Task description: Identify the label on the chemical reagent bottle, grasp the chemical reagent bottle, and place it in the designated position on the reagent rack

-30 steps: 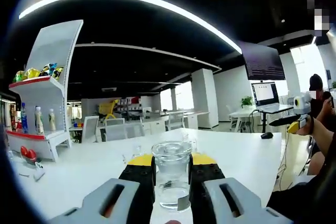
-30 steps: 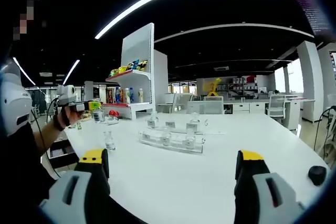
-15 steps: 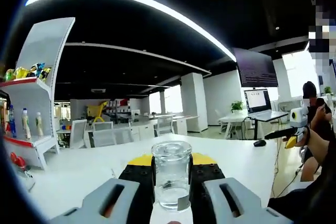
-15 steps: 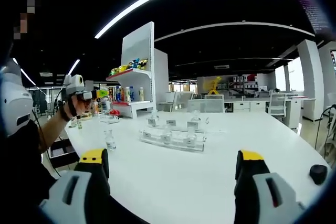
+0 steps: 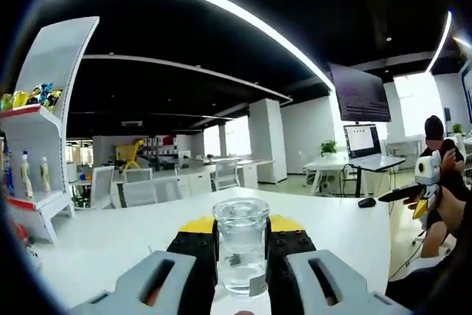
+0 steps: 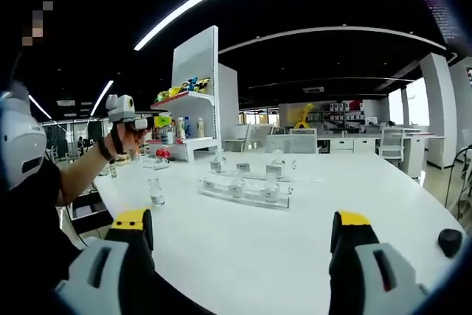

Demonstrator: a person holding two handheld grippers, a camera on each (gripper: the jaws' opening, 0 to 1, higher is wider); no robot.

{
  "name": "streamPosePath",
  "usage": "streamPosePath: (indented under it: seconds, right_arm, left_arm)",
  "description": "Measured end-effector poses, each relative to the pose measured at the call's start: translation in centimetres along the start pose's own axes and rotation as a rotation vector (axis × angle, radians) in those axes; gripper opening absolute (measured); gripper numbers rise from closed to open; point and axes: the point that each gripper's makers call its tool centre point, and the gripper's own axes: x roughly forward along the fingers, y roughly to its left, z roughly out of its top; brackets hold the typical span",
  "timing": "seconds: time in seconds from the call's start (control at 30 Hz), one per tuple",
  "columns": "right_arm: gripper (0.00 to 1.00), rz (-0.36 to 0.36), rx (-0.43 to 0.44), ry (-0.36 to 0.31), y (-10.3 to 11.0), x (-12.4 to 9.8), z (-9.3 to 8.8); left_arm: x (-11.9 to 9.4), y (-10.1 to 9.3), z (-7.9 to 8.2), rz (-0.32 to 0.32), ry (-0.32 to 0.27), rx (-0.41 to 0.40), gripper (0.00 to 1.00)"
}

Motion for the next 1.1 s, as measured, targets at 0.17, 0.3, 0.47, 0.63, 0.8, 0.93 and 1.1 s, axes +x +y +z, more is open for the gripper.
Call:
streamPosePath:
  seconds: [0.17,0.3,0.47,0.63,0.8,0.93,1.1]
  right_arm:
    - [0.97,0.0,0.007,-0.002,-0.2,0.0,-0.1]
    - [0.97,-0.002,0.009,0.004,-0.3,0.1,-0.3]
    - [0.97,-0.004,0.008,0.012,-0.4,0.1,-0.6]
    - [0.97,-0.011,0.011,0.015,-0.7,0.1,-0.6]
    - [0.97,-0.014,0.008,0.01,-0.7,0.0,-0.4]
    - [0.97,-0.021,0.003,0.014,-0.8,0.0,-0.5]
    - [0.97,-0.022,-0.008,0.025,-0.8,0.0,-0.5]
  left_arm:
    - [1.5,-0.1,0.0,-0.019,0.003,0.006,0.24]
    - [2.5,0.0,-0.2,-0.023,0.02,0.016,0.24]
    - [3.5,0.0,0.3,-0.036,0.026,0.028,0.24]
    - [4.2,0.0,1.2,-0.039,0.01,0.02,0.24]
    - [4.7,0.0,1.4,-0.041,0.009,0.027,0.24]
    - [5.1,0.3,1.6,-0.034,0.005,0.029,0.24]
    - [5.5,0.5,2.1,-0.034,0.005,0.045,0.24]
